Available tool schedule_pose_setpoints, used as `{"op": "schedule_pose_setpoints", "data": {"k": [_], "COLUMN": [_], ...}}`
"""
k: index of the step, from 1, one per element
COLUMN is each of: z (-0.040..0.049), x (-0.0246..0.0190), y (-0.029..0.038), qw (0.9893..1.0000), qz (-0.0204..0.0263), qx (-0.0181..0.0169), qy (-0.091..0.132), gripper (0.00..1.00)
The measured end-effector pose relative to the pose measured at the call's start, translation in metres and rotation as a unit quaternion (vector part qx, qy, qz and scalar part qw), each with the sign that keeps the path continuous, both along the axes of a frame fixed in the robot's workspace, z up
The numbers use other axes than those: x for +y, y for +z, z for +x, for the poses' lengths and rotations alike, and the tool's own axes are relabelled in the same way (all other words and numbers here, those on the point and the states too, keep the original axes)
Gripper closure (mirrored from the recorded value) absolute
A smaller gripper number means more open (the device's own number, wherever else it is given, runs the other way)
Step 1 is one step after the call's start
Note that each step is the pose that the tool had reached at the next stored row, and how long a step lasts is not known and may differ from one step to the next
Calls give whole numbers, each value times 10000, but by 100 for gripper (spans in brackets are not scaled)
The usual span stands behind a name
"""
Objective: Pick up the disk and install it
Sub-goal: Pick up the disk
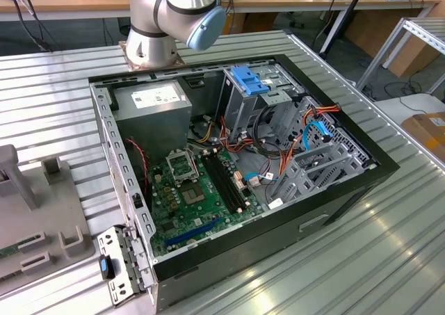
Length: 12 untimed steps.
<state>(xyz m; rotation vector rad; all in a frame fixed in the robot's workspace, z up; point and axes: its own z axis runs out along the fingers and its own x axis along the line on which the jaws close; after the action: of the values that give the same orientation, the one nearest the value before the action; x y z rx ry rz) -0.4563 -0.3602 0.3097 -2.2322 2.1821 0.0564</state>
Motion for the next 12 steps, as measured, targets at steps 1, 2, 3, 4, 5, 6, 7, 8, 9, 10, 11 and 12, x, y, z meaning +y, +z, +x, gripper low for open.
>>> {"op": "schedule_pose_setpoints", "data": {"k": [1, 2, 3, 4, 5, 6, 7, 8, 9, 10, 11, 12], "z": [0, 0, 0, 0, 0, -1, 0, 0, 0, 0, 0, 0], "x": [0, 0, 0, 0, 0, 0, 0, 0, 0, 0, 0, 0], "y": [0, 0, 0, 0, 1, 5, 11, 25, 27, 27, 27, 29], "qw": [10000, 10000, 10000, 10000, 10000, 10000, 10000, 10000, 10000, 10000, 10000, 10000], "qz": [0, 0, 1, 1, 2, 2, 1, 1, 2, 2, 2, 2], "qx": [0, 0, 0, 0, 0, 0, 0, 0, -1, -1, -1, -1], "qy": [0, 0, 0, 0, 0, 0, 0, 0, 0, 0, 0, 0], "gripper": [64, 64, 64, 64, 64, 64, 64, 64, 64, 64, 64, 64]}}
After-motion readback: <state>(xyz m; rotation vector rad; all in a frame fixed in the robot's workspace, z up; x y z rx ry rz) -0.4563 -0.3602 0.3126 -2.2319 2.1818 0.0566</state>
